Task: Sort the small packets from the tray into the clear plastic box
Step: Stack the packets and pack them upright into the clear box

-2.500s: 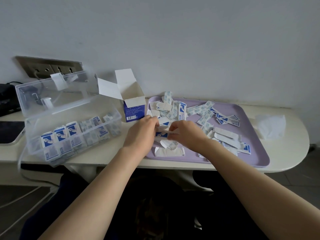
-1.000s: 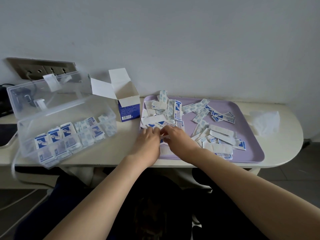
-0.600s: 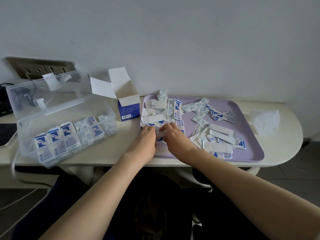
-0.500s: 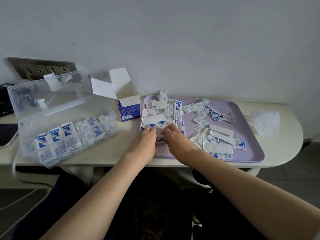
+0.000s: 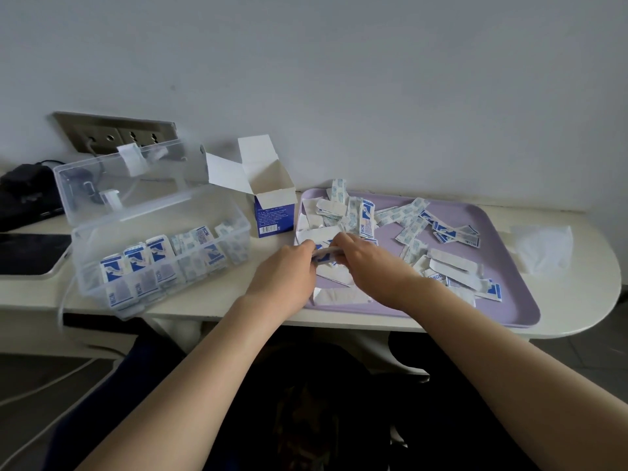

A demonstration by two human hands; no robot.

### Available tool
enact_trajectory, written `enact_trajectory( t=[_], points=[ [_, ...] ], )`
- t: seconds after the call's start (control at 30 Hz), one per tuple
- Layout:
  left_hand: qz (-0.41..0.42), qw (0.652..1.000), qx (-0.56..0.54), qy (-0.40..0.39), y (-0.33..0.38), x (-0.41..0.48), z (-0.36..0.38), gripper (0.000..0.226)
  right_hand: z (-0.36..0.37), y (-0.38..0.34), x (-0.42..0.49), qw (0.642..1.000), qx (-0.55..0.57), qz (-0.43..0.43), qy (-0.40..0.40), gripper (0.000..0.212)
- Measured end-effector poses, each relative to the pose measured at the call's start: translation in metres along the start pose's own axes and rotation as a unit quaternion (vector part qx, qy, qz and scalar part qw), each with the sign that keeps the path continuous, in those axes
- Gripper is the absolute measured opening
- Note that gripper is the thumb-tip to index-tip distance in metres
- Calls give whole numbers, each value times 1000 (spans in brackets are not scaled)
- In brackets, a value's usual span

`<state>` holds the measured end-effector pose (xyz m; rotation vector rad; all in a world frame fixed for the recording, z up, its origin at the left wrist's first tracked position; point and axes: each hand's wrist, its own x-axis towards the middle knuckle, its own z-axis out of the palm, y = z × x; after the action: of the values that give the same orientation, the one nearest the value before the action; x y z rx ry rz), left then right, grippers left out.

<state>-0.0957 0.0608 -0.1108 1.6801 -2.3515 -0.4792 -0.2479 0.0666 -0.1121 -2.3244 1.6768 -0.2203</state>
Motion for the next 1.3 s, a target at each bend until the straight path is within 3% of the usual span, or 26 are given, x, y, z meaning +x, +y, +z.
enact_trajectory(
  t=[0.13, 0.23, 0.4, 0.5, 0.67, 0.87, 1.13, 1.3],
  points=[
    [-9, 997, -38, -59, -6, -8, -3, 24, 0, -10, -1, 999, 4, -33, -26, 35],
    [-13, 997, -40, -59, -13, -14, -8, 11, 2, -14, 0, 998, 9, -51, -25, 39],
    [-2, 1000, -10, -7, -24, -26, -21, 10, 7, -22, 6, 997, 55, -56, -12, 29],
    [-14, 997, -50, 49, -36, -31, -28, 8, 11, -34, 10, 994, 85, -67, 2, 21],
    [-26, 984, -105, 143, -51, -42, -43, 13, 13, -65, 14, 982, 173, -68, 40, 34],
    [-13, 979, -120, 166, -71, -56, -62, 11, 17, -88, 26, 966, 194, -114, 126, 14],
    [-21, 957, -161, 243, -96, -71, -83, 9, 1, -135, 51, 967, 206, -105, 104, 11],
    [-58, 956, -76, 276, -127, -80, -94, 29, -9, -161, 83, 969, 203, -74, 116, 14]
  ],
)
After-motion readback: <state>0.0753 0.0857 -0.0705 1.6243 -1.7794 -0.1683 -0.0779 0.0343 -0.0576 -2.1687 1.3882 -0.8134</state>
